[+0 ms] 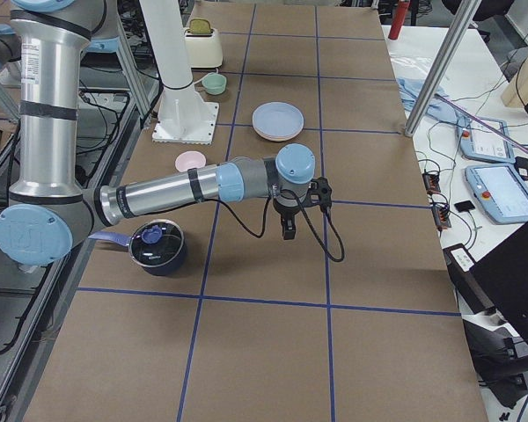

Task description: Stack three plates with pink and blue

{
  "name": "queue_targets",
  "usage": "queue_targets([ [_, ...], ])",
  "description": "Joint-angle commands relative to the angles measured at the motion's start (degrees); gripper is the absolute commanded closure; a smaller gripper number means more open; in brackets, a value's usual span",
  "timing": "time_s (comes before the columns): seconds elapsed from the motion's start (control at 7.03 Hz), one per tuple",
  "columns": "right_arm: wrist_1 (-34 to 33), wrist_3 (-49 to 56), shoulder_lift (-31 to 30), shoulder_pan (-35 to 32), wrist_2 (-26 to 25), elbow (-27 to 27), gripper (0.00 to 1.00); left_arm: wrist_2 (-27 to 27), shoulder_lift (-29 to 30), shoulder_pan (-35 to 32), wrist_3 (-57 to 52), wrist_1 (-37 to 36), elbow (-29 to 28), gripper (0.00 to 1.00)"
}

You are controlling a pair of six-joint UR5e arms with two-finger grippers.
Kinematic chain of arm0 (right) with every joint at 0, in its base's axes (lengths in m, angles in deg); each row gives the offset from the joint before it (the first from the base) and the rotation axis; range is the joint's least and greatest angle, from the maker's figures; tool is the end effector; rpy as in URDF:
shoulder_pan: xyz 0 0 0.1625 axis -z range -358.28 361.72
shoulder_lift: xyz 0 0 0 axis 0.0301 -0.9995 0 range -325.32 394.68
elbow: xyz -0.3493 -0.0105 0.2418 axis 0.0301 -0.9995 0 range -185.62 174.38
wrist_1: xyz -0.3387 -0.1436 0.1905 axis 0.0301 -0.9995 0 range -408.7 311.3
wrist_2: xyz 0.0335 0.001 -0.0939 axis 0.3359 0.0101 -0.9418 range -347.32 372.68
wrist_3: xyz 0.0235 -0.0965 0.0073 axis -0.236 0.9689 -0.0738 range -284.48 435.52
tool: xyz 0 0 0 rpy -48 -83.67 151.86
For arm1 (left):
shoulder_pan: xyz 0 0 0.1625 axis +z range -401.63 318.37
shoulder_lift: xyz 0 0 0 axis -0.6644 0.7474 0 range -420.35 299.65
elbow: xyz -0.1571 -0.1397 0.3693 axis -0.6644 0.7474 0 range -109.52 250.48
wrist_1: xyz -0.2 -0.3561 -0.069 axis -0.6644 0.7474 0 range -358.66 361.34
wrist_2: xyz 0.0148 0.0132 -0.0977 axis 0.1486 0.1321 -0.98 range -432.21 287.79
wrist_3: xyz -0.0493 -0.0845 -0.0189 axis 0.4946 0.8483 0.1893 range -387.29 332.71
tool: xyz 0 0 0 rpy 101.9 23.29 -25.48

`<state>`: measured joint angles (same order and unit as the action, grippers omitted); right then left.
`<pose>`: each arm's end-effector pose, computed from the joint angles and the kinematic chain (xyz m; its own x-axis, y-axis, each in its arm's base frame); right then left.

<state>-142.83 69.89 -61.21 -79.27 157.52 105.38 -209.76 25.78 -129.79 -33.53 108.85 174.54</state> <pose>-0.0182 -0.4465 0.5202 0.5568 -0.1476 0.8174 0.0996 0.9888 0.1107 -0.0444 -0.4786 0.5303 0.6566 0.4586 -0.5989 -0.1004 0.8401 0.5331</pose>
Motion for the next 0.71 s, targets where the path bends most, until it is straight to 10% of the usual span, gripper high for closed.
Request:
queue_targets([
  [0.0,0.0,0.0,0.0,0.14,0.0,0.0,0.0,0.0,0.0,0.26,0.0,-0.02,0.0,0.0],
  [0.57,0.0,-0.09,0.0,0.4,0.78,0.0,0.0,-0.61,0.0,1.14,0.0,-0.02,-0.09,0.0],
])
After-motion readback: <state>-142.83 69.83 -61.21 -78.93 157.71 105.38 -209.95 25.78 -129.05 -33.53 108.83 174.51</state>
